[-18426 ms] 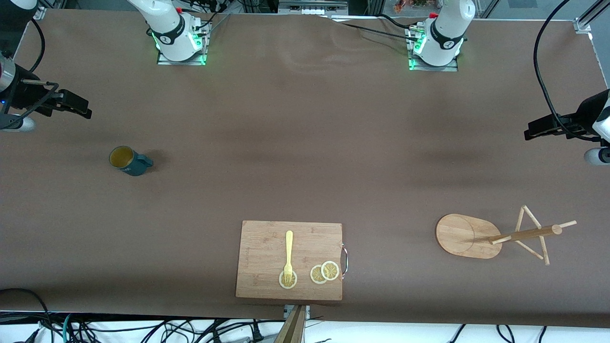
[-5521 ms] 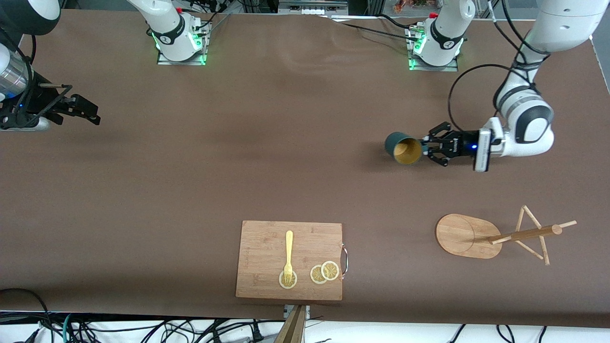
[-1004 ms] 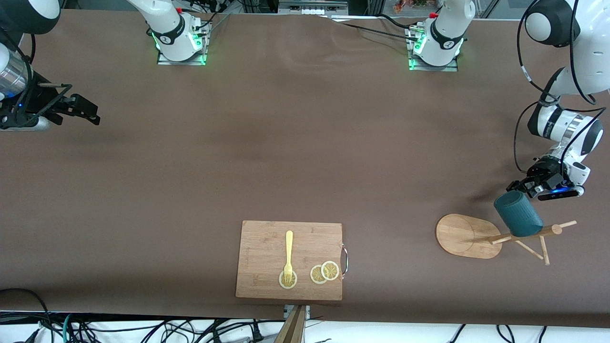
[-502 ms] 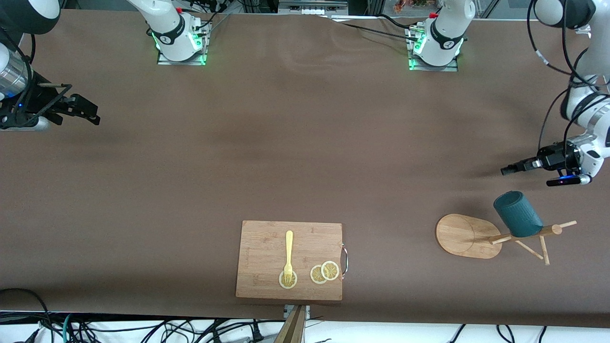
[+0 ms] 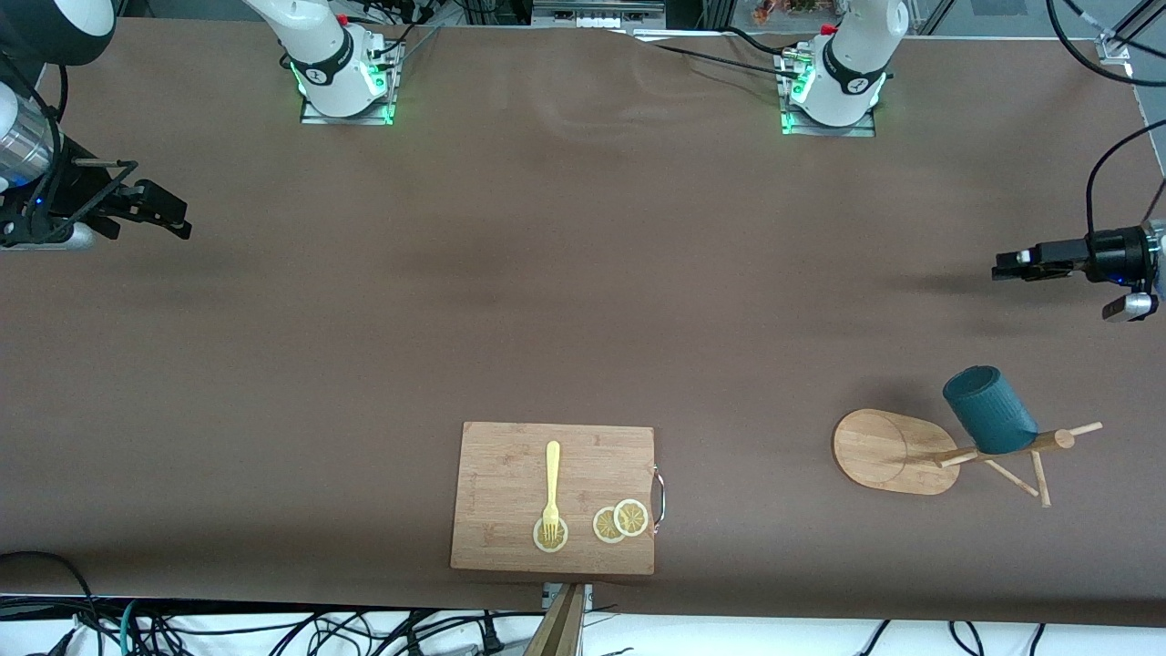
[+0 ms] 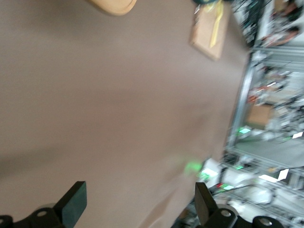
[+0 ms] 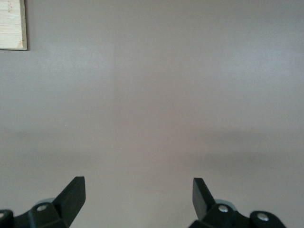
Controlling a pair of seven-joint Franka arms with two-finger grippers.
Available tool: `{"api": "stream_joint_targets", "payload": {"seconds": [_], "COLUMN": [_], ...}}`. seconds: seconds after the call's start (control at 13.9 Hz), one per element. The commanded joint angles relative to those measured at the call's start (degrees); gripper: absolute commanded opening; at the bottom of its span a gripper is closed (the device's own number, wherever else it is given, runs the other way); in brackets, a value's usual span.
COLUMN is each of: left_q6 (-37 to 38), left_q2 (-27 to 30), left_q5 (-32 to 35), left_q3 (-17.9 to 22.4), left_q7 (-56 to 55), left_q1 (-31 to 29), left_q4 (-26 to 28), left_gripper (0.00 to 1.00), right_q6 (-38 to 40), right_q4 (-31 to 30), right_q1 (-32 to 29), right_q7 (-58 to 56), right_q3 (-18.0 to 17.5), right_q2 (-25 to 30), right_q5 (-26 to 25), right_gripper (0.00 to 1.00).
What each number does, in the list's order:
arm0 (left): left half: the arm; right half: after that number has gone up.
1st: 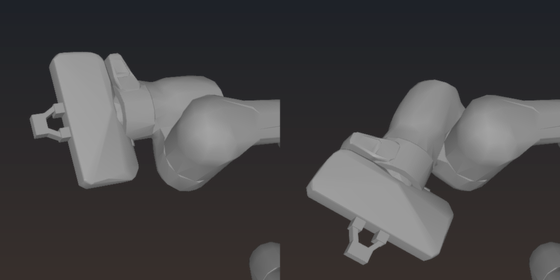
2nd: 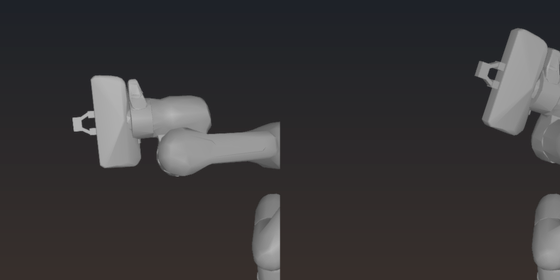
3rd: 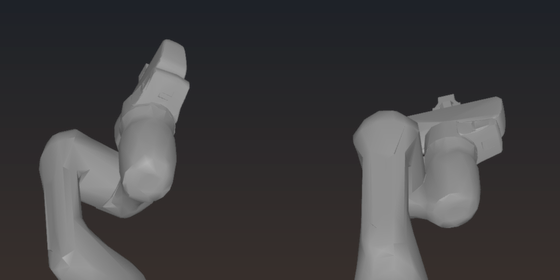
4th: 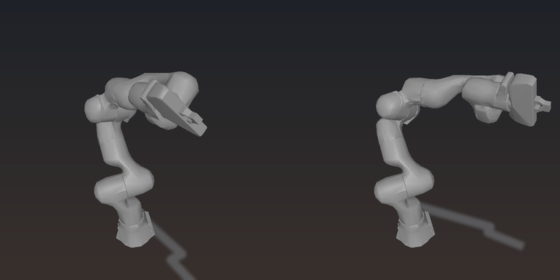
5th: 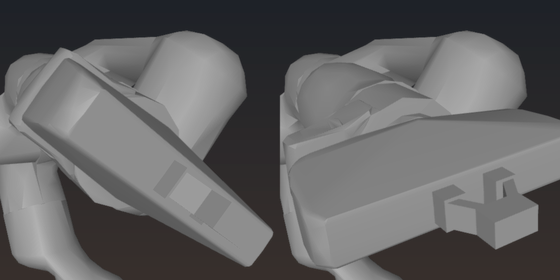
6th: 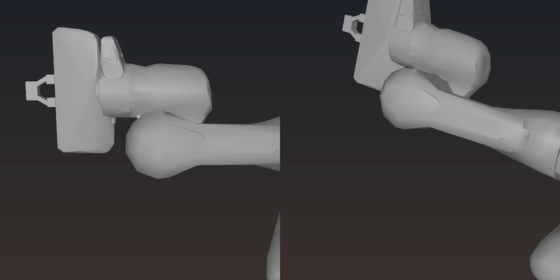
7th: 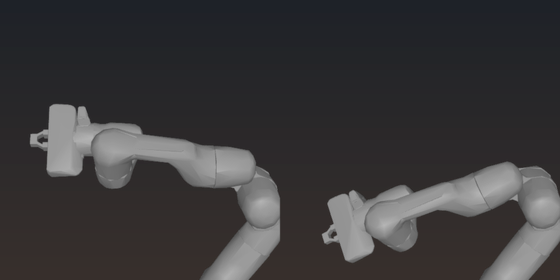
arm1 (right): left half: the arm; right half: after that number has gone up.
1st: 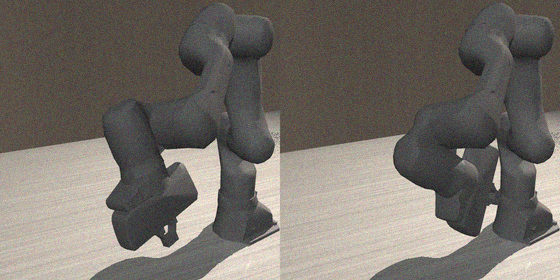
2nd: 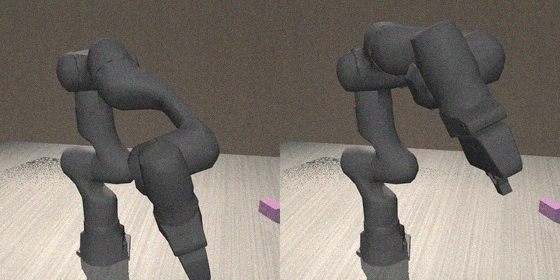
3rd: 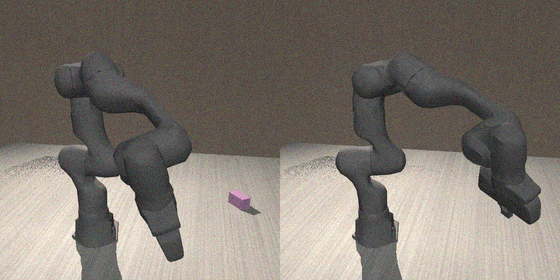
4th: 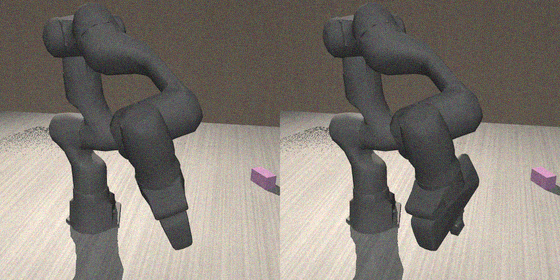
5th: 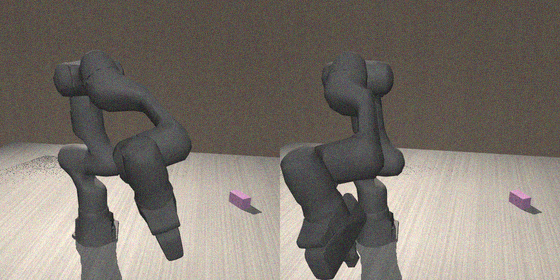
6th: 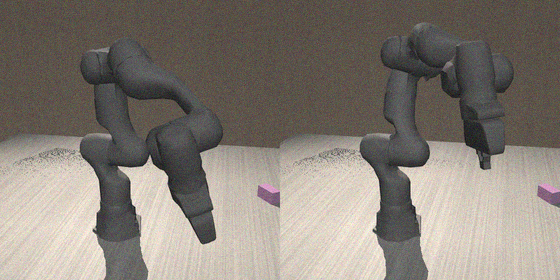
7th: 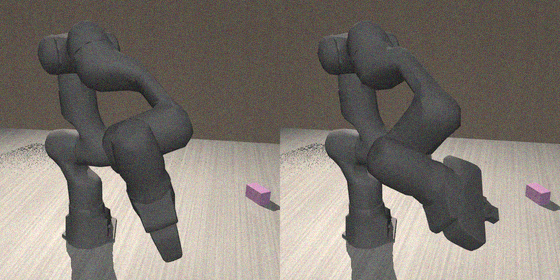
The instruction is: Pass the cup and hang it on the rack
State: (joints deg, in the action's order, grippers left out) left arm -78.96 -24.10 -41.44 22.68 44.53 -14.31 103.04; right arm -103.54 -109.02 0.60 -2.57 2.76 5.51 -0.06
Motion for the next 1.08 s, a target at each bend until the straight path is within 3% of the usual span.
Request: {"api": "stream_joint_targets", "payload": {"seconds": [0.0,0.29,0.43,0.65,0.86,1.0], "left_q6": [-2.08,-2.17,-2.17,-2.17,-1.99,-1.47], "left_q2": [5.11,7.14,8.63,8.81,9.16,12.75], "left_q5": [11.25,25.94,29.64,40.18,41.35,40.83], "left_q3": [-0.44,-10.53,-11.87,-18.52,-20.13,-20.57], "left_q7": [-9.23,-25.94,-32.46,-33.71,-33.89,-37.21], "left_q1": [5.85,8.41,11.48,13.43,13.52,13.43], "left_q4": [-2.82,-10.22,-13.72,-21.72,-27.18,-26.93], "left_gripper": [1.00,1.00,1.00,1.00,1.00,1.00], "right_q6": [0.54,0.54,0.54,0.54,0.54,0.54], "right_q4": [1.09,1.09,1.09,1.09,1.09,1.09], "right_q1": [-0.69,-0.69,-0.69,-0.69,-0.69,-0.69], "right_q7": [-0.94,-0.86,-0.85,-0.85,-0.85,-0.85], "right_q3": [-0.56,-0.56,-0.56,-0.56,-0.56,-0.56], "right_q2": [-0.41,-0.41,-0.41,-0.41,-0.41,-0.41], "right_q5": [0.33,0.33,0.33,0.33,0.33,0.33], "right_gripper": [1.00,1.00,1.00,1.00,1.00,1.00]}}
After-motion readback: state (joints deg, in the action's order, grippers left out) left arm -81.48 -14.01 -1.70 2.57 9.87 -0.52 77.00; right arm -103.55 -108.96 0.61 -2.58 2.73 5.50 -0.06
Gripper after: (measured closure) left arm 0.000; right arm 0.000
